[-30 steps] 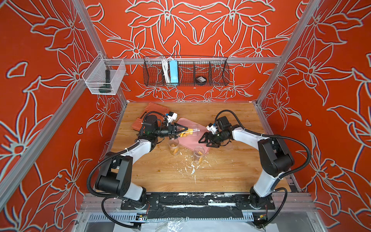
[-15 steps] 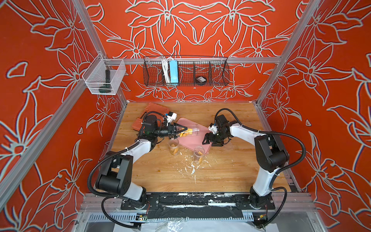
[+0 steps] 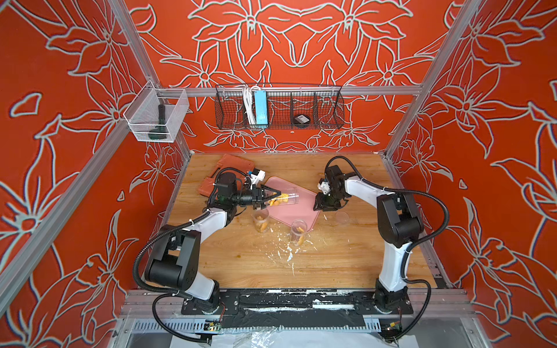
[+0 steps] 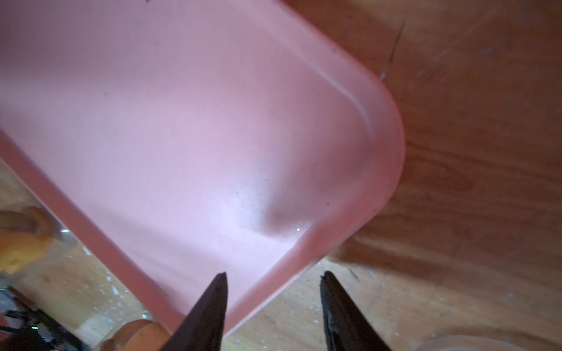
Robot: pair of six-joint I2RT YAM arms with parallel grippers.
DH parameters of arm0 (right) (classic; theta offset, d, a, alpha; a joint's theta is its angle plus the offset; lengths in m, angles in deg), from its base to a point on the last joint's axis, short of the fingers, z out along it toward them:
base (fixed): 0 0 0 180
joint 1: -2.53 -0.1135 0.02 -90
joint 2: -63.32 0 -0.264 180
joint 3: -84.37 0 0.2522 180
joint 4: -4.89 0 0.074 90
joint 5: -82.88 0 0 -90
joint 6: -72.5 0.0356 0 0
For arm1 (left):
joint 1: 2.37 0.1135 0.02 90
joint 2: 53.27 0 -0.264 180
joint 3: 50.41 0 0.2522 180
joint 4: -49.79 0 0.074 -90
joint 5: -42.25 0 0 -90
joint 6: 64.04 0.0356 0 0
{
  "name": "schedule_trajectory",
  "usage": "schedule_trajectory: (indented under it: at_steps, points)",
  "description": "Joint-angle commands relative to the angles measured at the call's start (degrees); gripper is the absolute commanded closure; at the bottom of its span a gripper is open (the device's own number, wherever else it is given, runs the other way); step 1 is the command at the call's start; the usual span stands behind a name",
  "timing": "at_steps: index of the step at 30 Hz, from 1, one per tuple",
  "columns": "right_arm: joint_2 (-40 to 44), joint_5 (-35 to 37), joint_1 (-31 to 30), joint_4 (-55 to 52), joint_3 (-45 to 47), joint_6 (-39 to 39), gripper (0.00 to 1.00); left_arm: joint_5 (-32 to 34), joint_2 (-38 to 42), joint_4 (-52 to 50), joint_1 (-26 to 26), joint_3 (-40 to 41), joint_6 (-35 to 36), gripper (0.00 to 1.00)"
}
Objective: Pour the cookies out of the jar
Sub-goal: Adjust the tray at the center of the board.
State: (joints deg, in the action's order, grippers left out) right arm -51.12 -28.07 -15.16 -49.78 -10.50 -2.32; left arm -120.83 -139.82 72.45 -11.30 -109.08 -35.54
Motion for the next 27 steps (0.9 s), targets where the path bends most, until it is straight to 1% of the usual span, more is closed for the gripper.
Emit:
schedule_trajectory:
  at_steps: [1,3,10,13,16,19,23,25,27]
  points:
    - [-2.44,3.38,0.55,-2.88,-2.09,-1.18,0.57,-0.66,-0.28,1.36,0.4,-1.85,0.68,0.56]
    - [-3.39,5.15,0.93,-3.38,-2.83,-1.67,0.61,-0.66,-0.36,1.36,0.51,-1.85,0.59,0.56]
    - [-5.59,10.91,2.63,-4.49,-6.18,-3.55,0.7,-0.66,-1.23,1.37,0.5,-2.15,0.78,0.56]
    - [-6.91,12.3,3.22,-5.07,-8.09,-5.18,0.74,-0.66,-1.71,0.95,0.59,-2.22,1.32,0.56]
    - [-7.77,12.51,3.69,-4.96,-9.35,-6.29,0.77,-0.65,-2.13,0.66,0.59,-2.36,1.64,0.56]
    - [-8.38,13.04,3.78,-4.12,-10.6,-6.89,0.77,-0.66,-2.66,0.53,0.61,-2.71,1.78,0.56]
    - [-10.2,15.48,3.84,-4.32,-14.64,-8.98,0.77,-0.55,-3.53,-1.98,0.71,-3.72,3.68,0.57]
    - [-10.78,16.12,3.98,-4.79,-16.16,-9.54,0.73,-0.41,-3.99,-4.27,0.75,-4.42,5.74,0.57]
    - [-9.78,14.64,3.96,-4.0,-15.72,-9.87,0.67,-0.4,-4.67,-4.74,0.88,-4.86,6.54,0.57]
